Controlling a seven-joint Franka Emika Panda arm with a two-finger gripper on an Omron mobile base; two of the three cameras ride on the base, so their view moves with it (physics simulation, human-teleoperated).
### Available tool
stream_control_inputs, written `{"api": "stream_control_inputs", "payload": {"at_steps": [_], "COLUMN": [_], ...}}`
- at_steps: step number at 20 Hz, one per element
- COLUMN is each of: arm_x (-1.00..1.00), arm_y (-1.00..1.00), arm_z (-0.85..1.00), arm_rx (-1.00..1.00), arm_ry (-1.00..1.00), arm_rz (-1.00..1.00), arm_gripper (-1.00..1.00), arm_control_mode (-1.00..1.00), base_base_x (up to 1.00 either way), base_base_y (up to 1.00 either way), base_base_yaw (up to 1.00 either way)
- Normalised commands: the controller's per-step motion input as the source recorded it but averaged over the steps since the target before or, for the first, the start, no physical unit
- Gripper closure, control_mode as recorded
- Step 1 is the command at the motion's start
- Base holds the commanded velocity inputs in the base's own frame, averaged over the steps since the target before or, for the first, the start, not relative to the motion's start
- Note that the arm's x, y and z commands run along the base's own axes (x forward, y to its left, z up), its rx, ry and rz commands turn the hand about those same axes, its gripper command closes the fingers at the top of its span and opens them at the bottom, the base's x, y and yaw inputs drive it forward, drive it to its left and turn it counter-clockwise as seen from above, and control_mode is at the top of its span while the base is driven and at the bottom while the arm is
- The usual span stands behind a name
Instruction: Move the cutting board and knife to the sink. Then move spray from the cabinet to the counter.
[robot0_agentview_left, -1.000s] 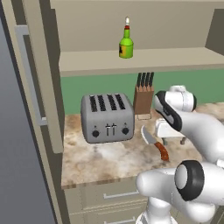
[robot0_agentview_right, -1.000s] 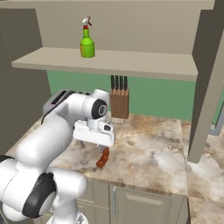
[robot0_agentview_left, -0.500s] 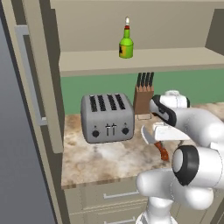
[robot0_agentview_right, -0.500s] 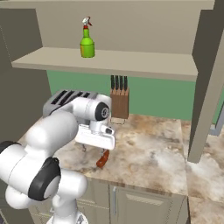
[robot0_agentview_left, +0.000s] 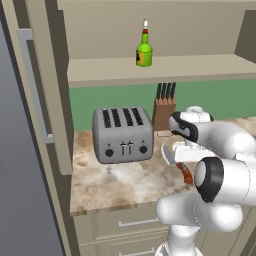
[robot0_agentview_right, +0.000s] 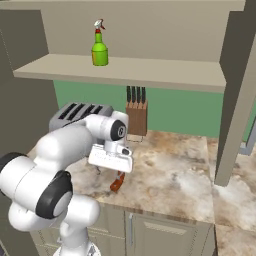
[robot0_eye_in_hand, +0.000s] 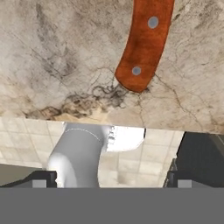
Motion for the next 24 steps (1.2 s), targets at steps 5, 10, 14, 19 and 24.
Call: {"api": "stream_control_inputs", "payload": {"at_steps": [5,10,14,19,24], "arm_x": [0.03,0.01,0.06,0.23,0.32], "arm_y": [0.00,0.00,0.00,0.00,-0.01], "arm_z": [-0.21,-0.20,-0.17,-0.15,-0.14], "arm_rx": [0.00,-0.01,-0.02,-0.02,-0.04], "arm_ry": [-0.09,-0.20,-0.24,-0.10,-0.01], "arm_rz": [0.00,0.00,0.00,-0.01,-0.01], "arm_gripper": [-1.00,-1.00,-1.00,-1.00,-1.00], "arm_control_mode": [-1.00,-1.00,-1.00,-1.00,-1.00], "base_base_x": [0.00,0.00,0.00,0.00,0.00], "base_base_y": [0.00,0.00,0.00,0.00,0.00], "base_base_yaw": [0.00,0.00,0.00,0.00,0.00]}}
